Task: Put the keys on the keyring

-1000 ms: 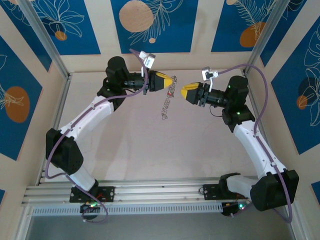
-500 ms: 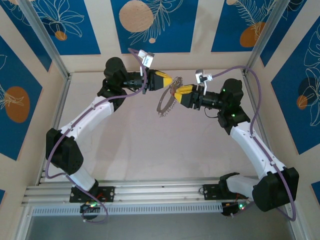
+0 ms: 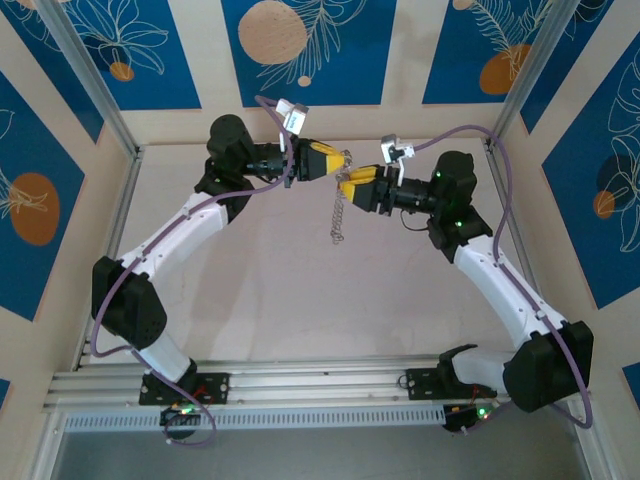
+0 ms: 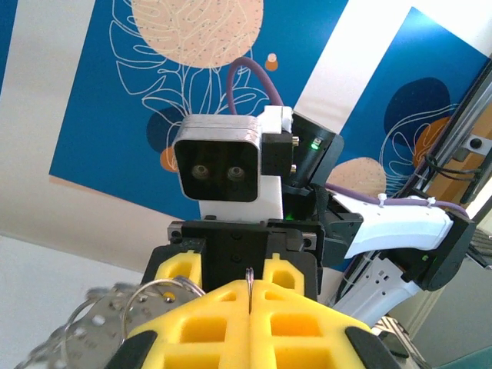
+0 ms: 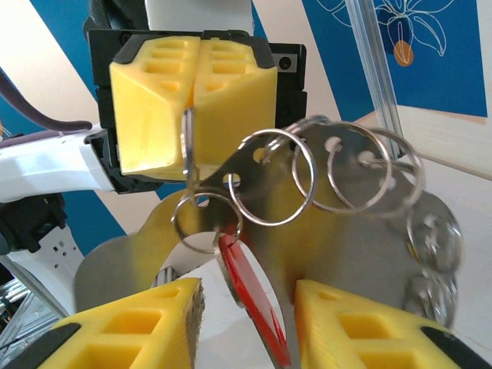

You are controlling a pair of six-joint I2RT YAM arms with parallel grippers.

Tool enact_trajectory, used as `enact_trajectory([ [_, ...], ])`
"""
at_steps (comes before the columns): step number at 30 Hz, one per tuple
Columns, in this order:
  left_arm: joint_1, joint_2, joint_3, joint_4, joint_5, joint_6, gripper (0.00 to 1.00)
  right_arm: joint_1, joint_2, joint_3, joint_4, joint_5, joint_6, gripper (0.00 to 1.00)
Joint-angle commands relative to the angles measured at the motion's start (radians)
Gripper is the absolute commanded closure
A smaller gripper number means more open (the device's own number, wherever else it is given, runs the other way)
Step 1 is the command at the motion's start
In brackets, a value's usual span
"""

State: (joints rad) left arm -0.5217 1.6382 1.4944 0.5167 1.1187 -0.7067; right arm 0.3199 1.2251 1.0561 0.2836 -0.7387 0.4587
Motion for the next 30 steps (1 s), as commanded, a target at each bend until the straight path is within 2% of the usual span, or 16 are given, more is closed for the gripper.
enact_trajectory([
  [1,-0.008,0.004,-0.006,0.063,0.017,-0.014,1.0,0.013,0.016,0.04,-0.003,0.01,-0.024,0.66],
  [3,-0.008,0.004,-0.009,0.065,0.015,-0.014,1.0,0.017,0.02,0.042,-0.006,0.011,-0.026,0.71],
  [9,-0.009,0.004,-0.01,0.066,0.01,-0.013,1.0,0.019,0.001,0.032,-0.039,0.015,-0.045,1.0],
  [19,-0.006,-0.023,-0.027,-0.032,-0.021,0.081,1.0,-0.011,-0.067,0.073,-0.28,0.045,-0.146,1.0],
  [30,-0.006,-0.04,-0.022,-0.136,-0.039,0.173,1.0,-0.035,-0.056,0.186,-0.492,0.048,-0.23,1.0],
])
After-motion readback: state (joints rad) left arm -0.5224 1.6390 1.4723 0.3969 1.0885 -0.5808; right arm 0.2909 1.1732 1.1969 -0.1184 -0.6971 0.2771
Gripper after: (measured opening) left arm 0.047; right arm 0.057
